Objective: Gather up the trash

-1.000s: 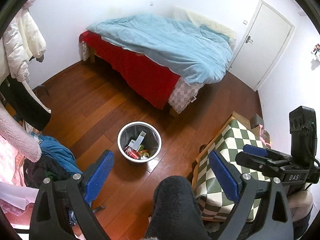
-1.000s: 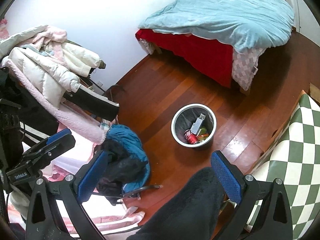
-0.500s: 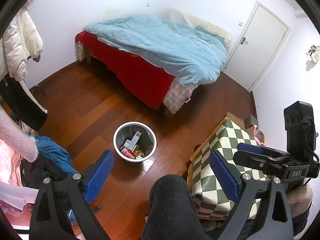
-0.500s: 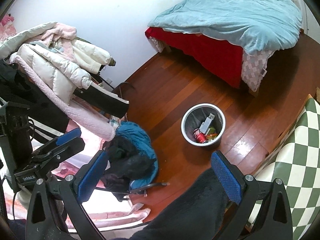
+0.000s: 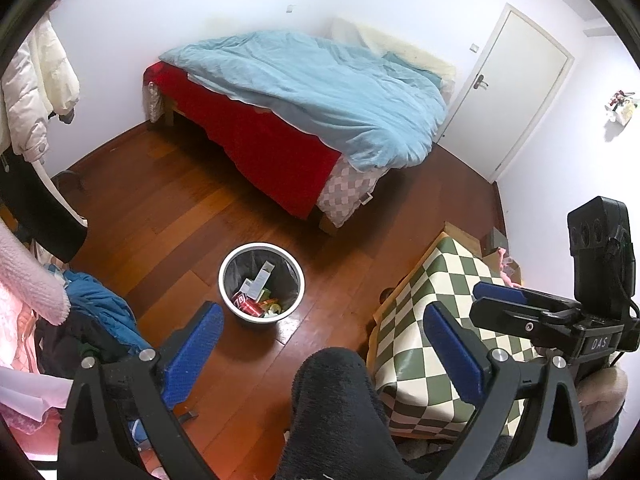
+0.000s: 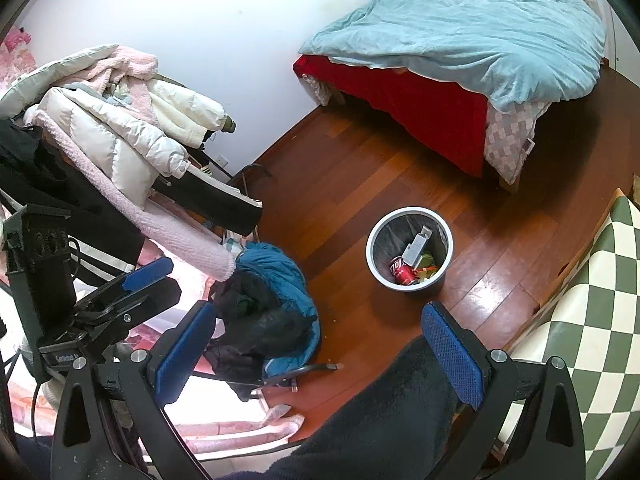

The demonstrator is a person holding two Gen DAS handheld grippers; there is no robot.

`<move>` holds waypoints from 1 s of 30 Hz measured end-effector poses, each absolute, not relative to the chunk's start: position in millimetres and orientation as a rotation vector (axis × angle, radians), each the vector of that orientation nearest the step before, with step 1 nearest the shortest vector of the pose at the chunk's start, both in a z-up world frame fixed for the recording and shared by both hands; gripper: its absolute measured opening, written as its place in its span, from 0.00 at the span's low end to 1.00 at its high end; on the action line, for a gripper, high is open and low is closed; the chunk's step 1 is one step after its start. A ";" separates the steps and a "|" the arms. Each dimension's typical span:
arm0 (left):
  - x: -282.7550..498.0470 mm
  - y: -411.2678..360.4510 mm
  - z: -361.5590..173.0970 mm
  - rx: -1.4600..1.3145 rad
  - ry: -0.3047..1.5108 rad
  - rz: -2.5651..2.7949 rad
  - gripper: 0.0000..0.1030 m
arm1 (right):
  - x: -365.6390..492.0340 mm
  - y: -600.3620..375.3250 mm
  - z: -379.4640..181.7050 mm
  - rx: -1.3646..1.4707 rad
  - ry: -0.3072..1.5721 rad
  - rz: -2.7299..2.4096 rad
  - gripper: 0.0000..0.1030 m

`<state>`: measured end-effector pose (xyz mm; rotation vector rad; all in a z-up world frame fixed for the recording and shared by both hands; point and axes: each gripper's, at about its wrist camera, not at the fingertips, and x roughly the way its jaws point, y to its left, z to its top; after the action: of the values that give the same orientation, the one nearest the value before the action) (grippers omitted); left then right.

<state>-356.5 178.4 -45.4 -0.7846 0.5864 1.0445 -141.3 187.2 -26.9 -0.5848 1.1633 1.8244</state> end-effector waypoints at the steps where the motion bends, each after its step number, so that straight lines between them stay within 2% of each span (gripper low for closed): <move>1: -356.7 177.8 -45.1 -0.784 0.586 1.044 0.99 | -141.2 186.3 -25.1 -0.586 1.160 1.827 1.00; 30: -353.4 172.6 -38.2 -0.786 0.571 1.036 0.99 | -153.9 181.0 -15.1 -0.605 1.162 1.842 1.00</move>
<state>-353.4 172.6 -38.2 -0.7858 0.5711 1.0360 -153.9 181.0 -15.1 -0.6054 1.1625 1.8417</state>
